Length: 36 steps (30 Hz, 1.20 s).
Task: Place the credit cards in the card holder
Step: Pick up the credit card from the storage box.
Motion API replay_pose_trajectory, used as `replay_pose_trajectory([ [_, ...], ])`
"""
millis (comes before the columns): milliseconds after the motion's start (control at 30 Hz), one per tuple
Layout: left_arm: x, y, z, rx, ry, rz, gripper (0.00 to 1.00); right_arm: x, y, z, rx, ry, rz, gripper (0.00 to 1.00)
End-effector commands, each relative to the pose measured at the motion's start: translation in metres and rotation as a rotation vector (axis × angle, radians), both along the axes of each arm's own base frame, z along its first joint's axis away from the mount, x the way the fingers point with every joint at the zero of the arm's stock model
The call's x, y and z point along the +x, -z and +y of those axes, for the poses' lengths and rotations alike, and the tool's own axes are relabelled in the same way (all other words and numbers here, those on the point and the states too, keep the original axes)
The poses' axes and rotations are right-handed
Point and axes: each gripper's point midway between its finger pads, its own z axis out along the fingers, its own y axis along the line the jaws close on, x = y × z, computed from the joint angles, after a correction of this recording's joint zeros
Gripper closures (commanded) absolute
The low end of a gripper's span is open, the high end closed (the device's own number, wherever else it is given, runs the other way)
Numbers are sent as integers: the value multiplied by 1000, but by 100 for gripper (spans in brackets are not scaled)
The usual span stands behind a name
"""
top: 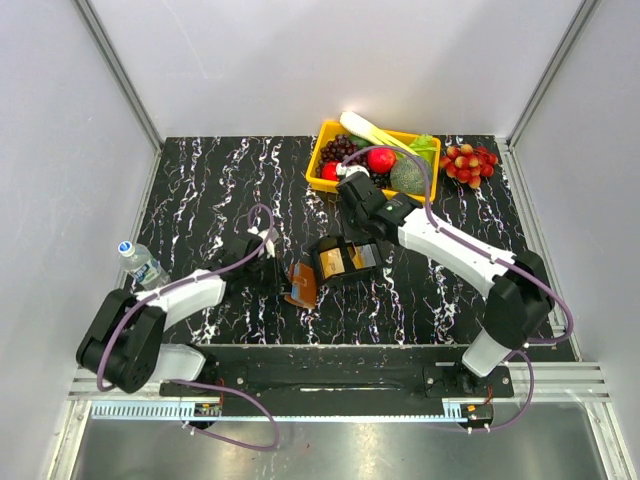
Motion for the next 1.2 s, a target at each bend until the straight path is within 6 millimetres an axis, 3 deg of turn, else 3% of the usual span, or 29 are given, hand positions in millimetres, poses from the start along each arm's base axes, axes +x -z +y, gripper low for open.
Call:
replay_pose_trajectory([
  [0,11,-52,-6,-34,25,-107,100,-5,-32,27,173,-22,-3,100],
  [233,1,-76,7,-3,3,-136,100,-16,-27,61,352,-58,79,100],
  [433,-11,-59,36,126,-74,-105,100,-27,-39,83,506,-85,105,100],
  [633,-24,-28,48,148,-137,-47,100,-48,-23,103,554,-118,167,100],
  [967,-45,21,61,151,-256,41,100,-69,22,102,534,-85,254,100],
  [1067,-43,15,57,115,-254,26,100,-71,25,102,532,-90,258,100],
  [1167,-37,-5,54,94,-251,-13,100,-68,18,103,538,-93,238,100],
])
